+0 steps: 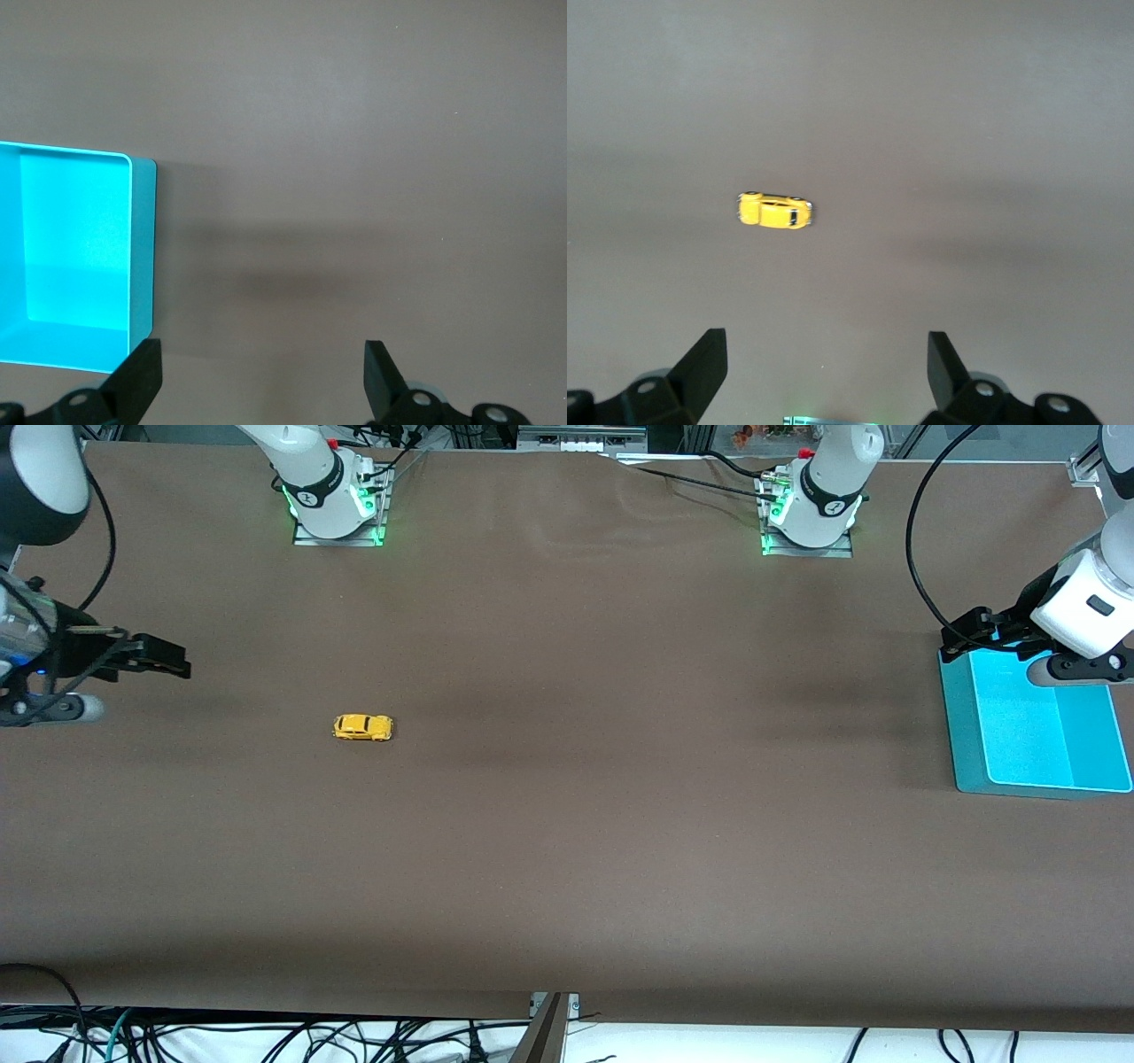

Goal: Wind and store yellow beetle car
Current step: 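Move the open right gripper down over the yellow beetle car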

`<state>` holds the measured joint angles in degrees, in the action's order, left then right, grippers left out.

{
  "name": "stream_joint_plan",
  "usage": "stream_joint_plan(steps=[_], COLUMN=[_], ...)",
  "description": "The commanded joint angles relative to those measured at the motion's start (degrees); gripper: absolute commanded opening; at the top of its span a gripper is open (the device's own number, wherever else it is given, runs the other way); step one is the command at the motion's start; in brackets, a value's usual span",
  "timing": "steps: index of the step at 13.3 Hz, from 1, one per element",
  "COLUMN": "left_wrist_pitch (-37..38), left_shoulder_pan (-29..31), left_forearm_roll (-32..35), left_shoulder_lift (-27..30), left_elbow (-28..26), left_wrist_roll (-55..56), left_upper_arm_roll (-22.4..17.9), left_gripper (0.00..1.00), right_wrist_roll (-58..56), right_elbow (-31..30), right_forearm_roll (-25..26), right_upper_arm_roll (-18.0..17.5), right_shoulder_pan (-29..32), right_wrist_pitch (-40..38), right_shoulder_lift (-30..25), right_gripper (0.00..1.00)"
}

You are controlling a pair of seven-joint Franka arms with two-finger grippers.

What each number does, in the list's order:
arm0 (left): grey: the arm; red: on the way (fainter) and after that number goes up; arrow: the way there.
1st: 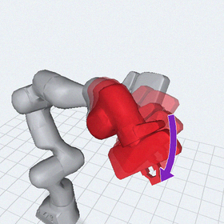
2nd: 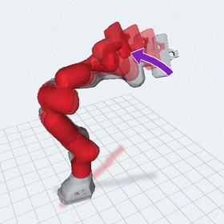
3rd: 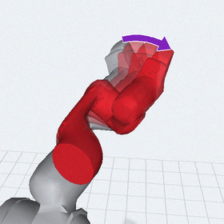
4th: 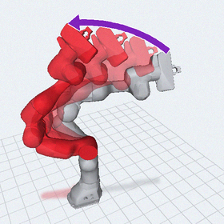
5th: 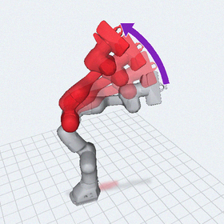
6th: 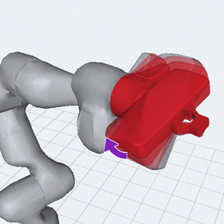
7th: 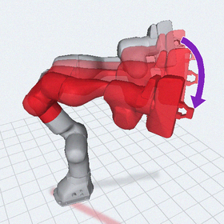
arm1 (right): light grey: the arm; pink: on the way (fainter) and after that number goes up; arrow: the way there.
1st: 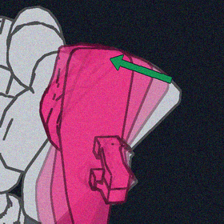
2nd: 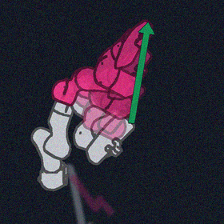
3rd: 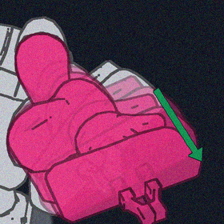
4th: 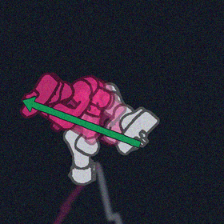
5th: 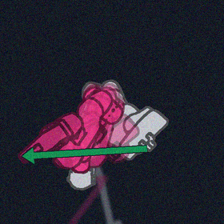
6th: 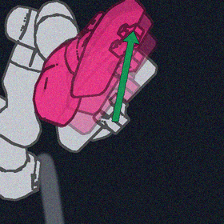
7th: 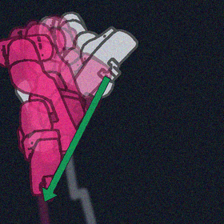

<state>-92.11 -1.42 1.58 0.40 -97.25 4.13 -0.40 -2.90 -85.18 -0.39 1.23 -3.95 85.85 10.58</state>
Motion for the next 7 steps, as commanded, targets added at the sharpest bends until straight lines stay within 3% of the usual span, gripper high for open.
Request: stream_joint_plan(steps=[1, 5, 7], left_wrist_pitch=[1.15, 1.15, 1.15], left_shoulder_pan=[0.02, 0.02, 0.02], left_forearm_roll=[1.5, 1.58, 1.5], left_shoulder_lift=[-0.49, -0.49, -0.57], left_elbow=[1.54, 1.54, 1.8], left_wrist_roll=[0.53, 0.53, 0.53], left_upper_arm_roll=[0.31, 0.31, 0.31], left_gripper=[1.0, 1.0, 1.0], right_wrist_roll=[0.0, -1.39, -13.46], right_elbow=[-0.34, -0.34, -0.34], right_forearm_roll=[-0.58, 0.03, 0.12], right_upper_arm_roll=[0.09, -0.17, -0.17], right_shoulder_pan=[-4.04, -11.68, -12.66], right_wrist_pitch=[-2.17, -4.63, -4.99], right_shoulder_lift=[-0.65, 0.32, 1.8], right_gripper=[1.0, 1.0, 1.0])
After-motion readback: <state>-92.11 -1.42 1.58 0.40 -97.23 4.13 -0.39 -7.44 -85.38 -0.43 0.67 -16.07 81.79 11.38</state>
